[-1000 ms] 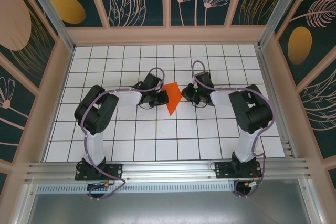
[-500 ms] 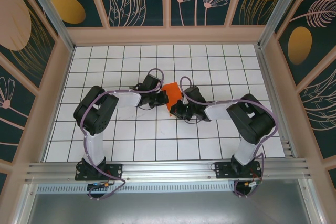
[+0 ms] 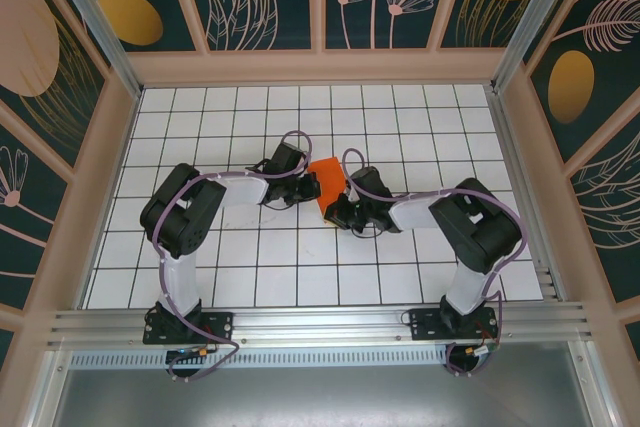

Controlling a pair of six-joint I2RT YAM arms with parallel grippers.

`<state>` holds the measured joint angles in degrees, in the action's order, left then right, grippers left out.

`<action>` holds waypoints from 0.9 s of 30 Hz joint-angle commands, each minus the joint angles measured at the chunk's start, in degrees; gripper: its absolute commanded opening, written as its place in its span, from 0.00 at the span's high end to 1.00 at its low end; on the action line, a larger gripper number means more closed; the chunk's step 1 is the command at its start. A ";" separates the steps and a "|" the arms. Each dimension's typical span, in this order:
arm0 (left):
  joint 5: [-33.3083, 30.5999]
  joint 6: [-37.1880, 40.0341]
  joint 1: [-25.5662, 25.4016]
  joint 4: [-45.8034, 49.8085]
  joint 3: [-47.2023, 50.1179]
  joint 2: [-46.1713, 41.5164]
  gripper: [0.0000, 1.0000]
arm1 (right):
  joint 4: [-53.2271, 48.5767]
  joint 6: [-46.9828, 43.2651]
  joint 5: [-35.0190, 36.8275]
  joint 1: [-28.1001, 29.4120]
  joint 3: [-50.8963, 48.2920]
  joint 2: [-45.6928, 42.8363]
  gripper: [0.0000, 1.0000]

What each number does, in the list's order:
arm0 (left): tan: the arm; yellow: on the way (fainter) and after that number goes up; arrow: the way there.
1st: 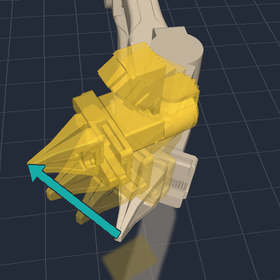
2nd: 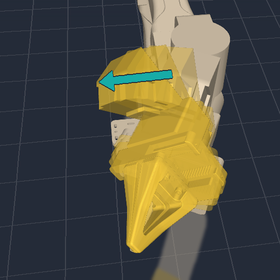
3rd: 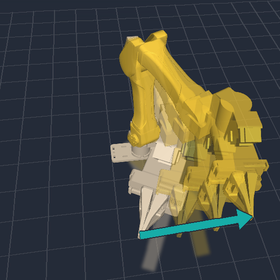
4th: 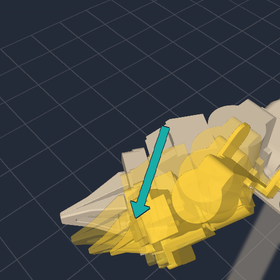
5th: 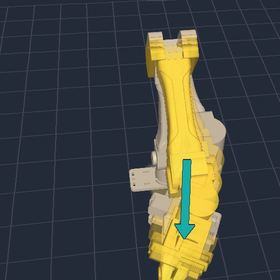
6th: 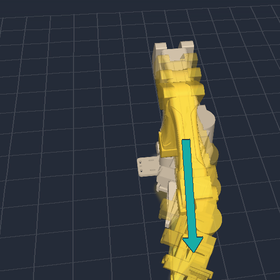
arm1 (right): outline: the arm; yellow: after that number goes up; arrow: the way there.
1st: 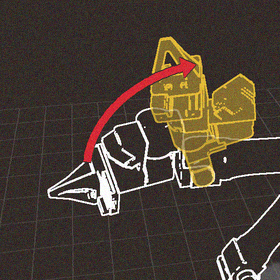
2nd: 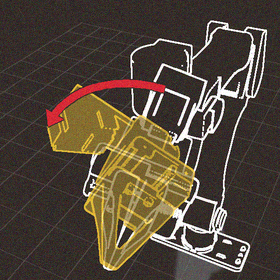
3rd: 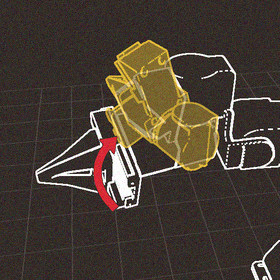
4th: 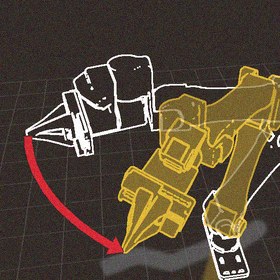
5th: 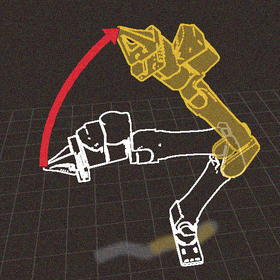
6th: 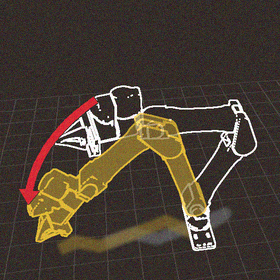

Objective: Fold a paper plane with a square sheet of paper (pick it up from the middle)
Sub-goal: Third fold the triangle at the center of the table.

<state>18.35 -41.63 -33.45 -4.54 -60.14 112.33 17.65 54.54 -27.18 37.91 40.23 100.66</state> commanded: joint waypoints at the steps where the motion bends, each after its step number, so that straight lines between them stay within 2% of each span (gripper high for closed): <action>1: -7.25 -0.01 0.68 5.60 2.66 2.56 1.00 | -2.20 -1.40 -1.71 0.66 -0.64 1.25 1.00; 10: -7.37 0.03 0.67 5.85 2.60 2.27 1.00 | -5.61 -3.57 1.64 -0.79 1.66 -4.78 1.00; 17: -7.19 -0.03 0.71 5.94 2.53 2.19 1.00 | -4.68 -3.39 1.78 -1.31 5.75 1.17 1.00; 27: -7.34 -0.23 0.69 5.77 2.53 2.11 1.00 | -6.50 -4.00 0.94 -0.31 5.66 4.29 1.00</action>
<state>17.91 -41.65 -33.54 -4.54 -60.10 112.20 13.08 51.92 -25.65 36.82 45.65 103.81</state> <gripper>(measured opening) 0.070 0.064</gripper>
